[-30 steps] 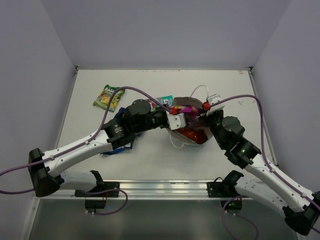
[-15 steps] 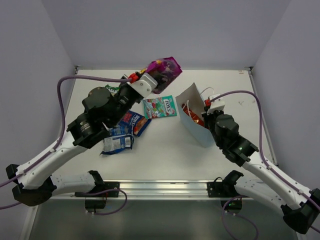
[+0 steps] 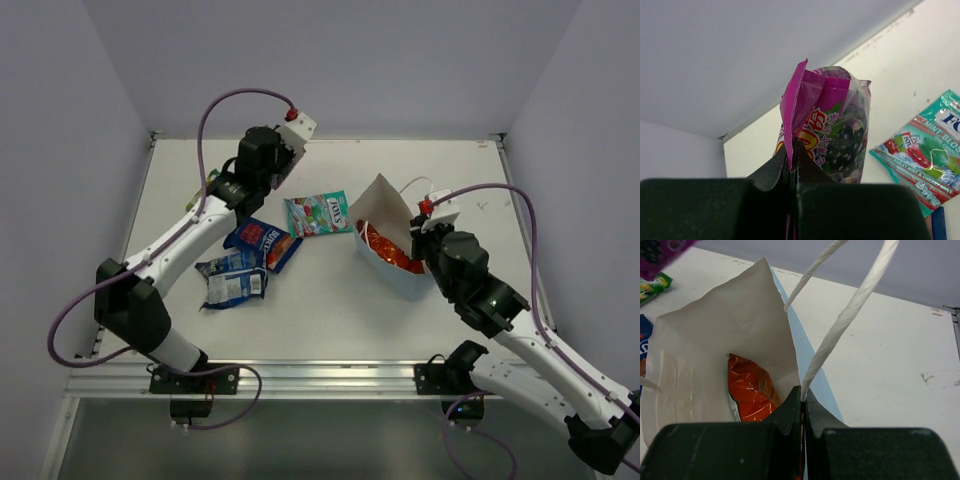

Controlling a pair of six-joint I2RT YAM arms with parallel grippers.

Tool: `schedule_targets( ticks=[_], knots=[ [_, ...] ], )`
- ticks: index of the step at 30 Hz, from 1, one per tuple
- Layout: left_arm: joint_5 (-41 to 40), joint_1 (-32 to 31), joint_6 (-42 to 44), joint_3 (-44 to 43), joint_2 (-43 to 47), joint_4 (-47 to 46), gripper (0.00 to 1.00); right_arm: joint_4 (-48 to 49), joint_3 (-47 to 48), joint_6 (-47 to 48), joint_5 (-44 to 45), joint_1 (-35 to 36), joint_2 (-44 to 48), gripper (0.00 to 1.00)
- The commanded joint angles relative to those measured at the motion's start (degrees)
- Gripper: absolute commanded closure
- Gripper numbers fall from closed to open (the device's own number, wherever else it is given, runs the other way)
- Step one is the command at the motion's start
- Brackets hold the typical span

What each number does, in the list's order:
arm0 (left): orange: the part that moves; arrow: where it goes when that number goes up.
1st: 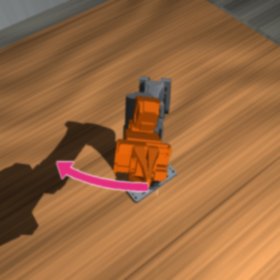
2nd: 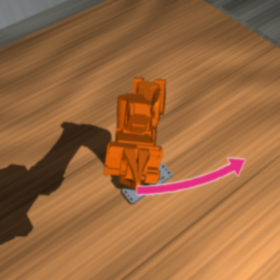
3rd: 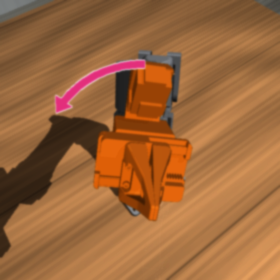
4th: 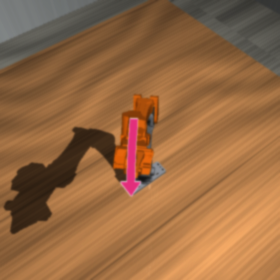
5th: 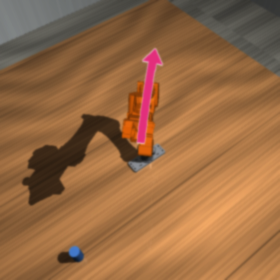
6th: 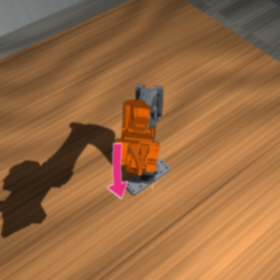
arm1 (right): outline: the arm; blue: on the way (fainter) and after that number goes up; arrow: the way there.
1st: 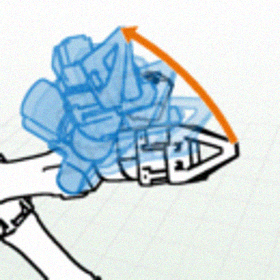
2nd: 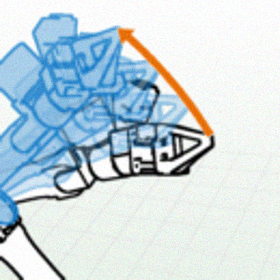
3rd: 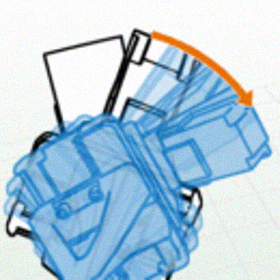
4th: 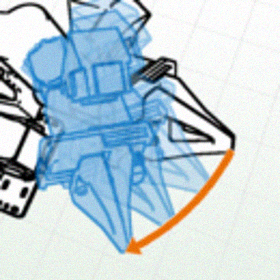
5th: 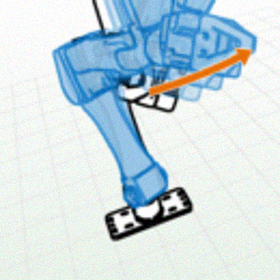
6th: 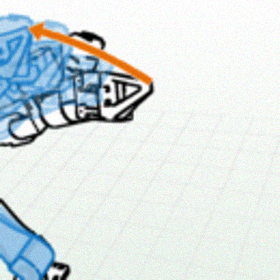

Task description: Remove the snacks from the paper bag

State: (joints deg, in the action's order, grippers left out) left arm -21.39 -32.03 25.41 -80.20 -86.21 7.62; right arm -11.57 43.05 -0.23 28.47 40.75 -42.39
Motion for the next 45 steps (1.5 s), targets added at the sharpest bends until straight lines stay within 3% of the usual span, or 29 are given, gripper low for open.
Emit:
schedule_targets(
  ticks=[1, 10, 14, 15, 17, 20, 25, 32, 38, 45],
  knots=[
    [4.68, 3.89, -3.07, -1.18, -4.63, -12.61, 1.00, -2.23, 2.65, -1.79, -3.59, -0.15, 1.26, 1.00],
    [4.86, 9.09, -8.62, -2.50, -19.51, -13.16, 0.98, -1.79, 3.71, -0.21, -4.30, -0.15, 0.82, 1.00],
    [7.23, 9.09, -12.04, -4.78, -17.86, -6.84, 0.58, -1.44, 4.15, -0.21, -4.47, -0.15, -0.14, 1.00],
    [9.15, 9.09, -13.01, -4.53, -16.46, -5.26, 0.34, -1.35, 4.24, -0.21, -4.56, -0.15, -0.41, 1.00],
    [11.61, 8.83, -17.66, -4.35, -11.54, -2.36, 0.12, -0.47, 4.41, 2.07, -4.47, -0.15, -0.67, 1.00],
    [16.88, 7.69, -22.77, -4.09, -3.98, 2.04, 0.02, 1.63, 4.68, 4.53, -4.39, -0.15, -0.67, 1.00],
    [21.12, -1.00, -12.51, -2.68, 7.19, 6.18, 0.02, 9.02, 5.03, 14.54, -5.96, -0.15, -1.20, 1.00],
    [41.66, -7.69, -3.09, -1.36, 12.73, 7.68, 0.10, 15.08, 5.38, 25.71, -12.03, -0.15, -3.83, 1.00],
    [45.03, -14.54, 3.76, 1.71, 13.18, 8.82, 0.11, 17.72, 4.94, 28.88, -13.08, -0.15, -4.81, 1.00],
    [40.91, -19.38, 9.56, 5.76, 9.23, 11.01, 0.13, 19.66, 3.18, 32.39, -16.16, -0.15, -4.54, 1.00]
  ],
)
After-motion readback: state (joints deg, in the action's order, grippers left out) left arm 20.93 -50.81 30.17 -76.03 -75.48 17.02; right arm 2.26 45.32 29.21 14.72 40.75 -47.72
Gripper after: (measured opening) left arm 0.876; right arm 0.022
